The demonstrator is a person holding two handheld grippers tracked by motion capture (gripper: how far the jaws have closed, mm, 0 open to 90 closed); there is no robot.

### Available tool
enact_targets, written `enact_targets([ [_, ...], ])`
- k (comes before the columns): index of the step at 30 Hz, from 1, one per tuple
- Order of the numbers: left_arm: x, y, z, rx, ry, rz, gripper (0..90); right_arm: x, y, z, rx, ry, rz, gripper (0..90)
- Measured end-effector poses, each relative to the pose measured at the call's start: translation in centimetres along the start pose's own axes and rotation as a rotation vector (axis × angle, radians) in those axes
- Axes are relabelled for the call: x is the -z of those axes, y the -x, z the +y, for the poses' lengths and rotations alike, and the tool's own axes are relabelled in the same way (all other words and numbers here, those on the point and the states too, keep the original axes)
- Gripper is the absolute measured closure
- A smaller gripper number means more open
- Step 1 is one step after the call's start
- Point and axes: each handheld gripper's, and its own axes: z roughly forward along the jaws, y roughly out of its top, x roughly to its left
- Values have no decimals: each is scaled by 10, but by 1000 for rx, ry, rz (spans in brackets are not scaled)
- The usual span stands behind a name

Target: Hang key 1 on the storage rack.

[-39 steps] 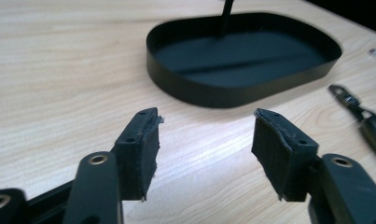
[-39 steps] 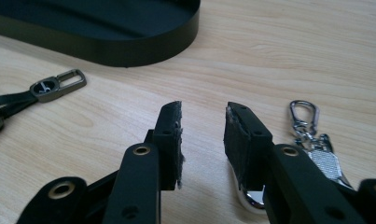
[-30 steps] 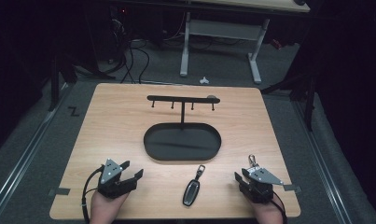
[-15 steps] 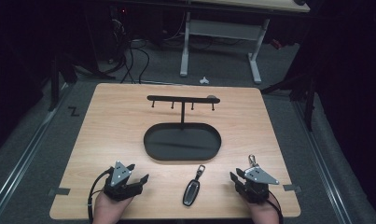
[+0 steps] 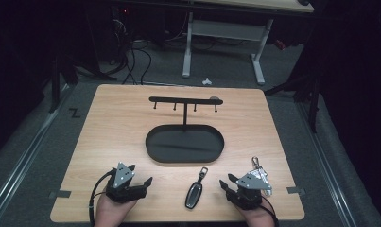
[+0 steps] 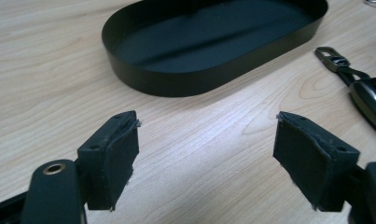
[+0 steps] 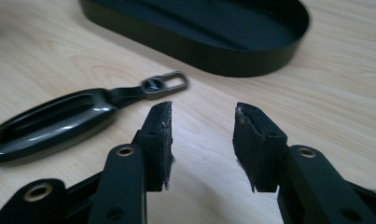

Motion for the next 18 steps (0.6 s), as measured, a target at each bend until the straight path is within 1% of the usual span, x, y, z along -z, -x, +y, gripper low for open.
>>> enact_targets([
  [1, 0, 2, 1, -19, -1, -1, 196, -2, -6, 1, 7, 4, 23, 602],
  [2, 0, 2, 1, -19, -1, -1, 177, -2, -6, 1, 7, 4, 23, 602],
  [3, 0, 4, 1, -29, 4, 1, 165, -5, -14, 4, 0, 5, 64, 623],
  [4, -1, 4, 1, -32, 6, 2, 165, -5, -14, 4, 0, 5, 64, 623],
  [5, -2, 5, 1, -36, -2, -2, 149, -8, -24, 7, 6, 6, 92, 654],
  [7, -3, 4, 0, -36, -12, -4, 145, -12, -33, 9, 17, 5, 123, 664],
  [8, -3, 4, 0, -36, -12, -4, 144, -12, -33, 9, 17, 5, 123, 664],
  [9, -3, 4, -1, -36, -15, -5, 138, -18, -44, 11, 31, -2, 146, 667],
  [10, -4, 3, -2, -37, -24, -5, 138, -18, -44, 11, 31, -2, 146, 667],
  [11, -5, 3, -2, -35, -32, 0, 98, -25, -56, 13, 68, -21, 167, 679],
  [12, -6, 3, -3, -37, -47, 6, 98, -25, -56, 13, 68, -21, 167, 679],
  [13, -7, 2, -4, -37, -60, 8, 77, -28, -62, 14, 94, -24, 172, 686],
  [14, -7, 2, -4, -34, -71, 8, 55, -29, -66, 14, 111, -26, 177, 694],
  [15, -8, 1, -6, -24, -79, 13, 19, -30, -72, 14, 125, -30, 193, 720],
  [16, -8, 1, -6, -24, -79, 13, 4, -30, -72, 14, 125, -30, 193, 720],
  [18, -7, 0, -6, -22, -77, 19, 3, -31, -75, 15, 129, -24, 201, 737],
])
